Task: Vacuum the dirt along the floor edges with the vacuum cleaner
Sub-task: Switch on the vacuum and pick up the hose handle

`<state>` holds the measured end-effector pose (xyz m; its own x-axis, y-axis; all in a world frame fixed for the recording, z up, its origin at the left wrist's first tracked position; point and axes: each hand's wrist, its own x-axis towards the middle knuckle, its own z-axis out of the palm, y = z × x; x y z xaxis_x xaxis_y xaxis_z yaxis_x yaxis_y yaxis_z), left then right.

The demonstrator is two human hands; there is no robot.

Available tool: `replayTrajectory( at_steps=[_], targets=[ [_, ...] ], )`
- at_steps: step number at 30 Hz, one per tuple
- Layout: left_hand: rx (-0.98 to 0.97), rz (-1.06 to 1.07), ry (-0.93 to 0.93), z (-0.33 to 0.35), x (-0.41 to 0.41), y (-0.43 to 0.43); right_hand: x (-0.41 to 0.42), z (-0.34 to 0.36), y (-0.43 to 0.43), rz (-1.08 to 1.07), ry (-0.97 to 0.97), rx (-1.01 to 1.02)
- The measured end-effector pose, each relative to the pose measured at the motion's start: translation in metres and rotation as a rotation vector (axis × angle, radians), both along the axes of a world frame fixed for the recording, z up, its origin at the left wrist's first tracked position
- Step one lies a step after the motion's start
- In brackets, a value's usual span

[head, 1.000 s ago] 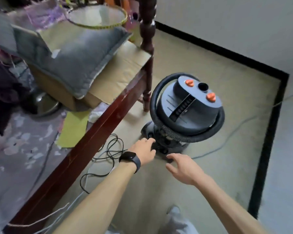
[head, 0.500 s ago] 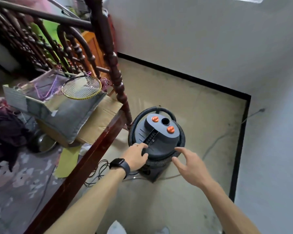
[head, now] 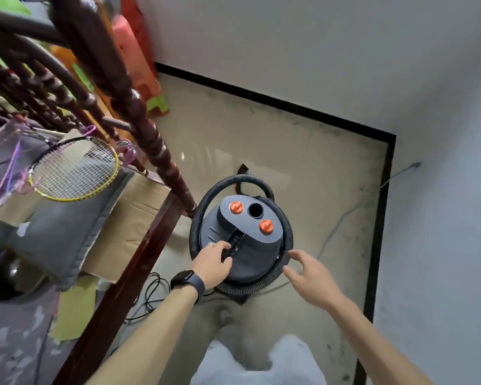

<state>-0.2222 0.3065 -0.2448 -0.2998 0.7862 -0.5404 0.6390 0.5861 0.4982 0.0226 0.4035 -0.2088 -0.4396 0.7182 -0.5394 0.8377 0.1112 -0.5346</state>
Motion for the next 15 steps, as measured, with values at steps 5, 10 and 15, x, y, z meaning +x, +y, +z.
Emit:
replayTrajectory(
  at_steps=[5, 10, 15],
  targets=[
    [-0.014, -0.017, -0.023, -0.009, -0.016, 0.070, -0.011, -0.021, 0.051, -0.102, -0.036, -0.082],
    [-0.057, -0.025, 0.028, -0.031, -0.022, 0.142, -0.024, -0.062, 0.123, -0.161, -0.059, -0.211],
    [-0.136, 0.030, 0.181, -0.075, -0.021, 0.202, -0.052, -0.133, 0.217, -0.116, -0.127, -0.321]
  ],
)
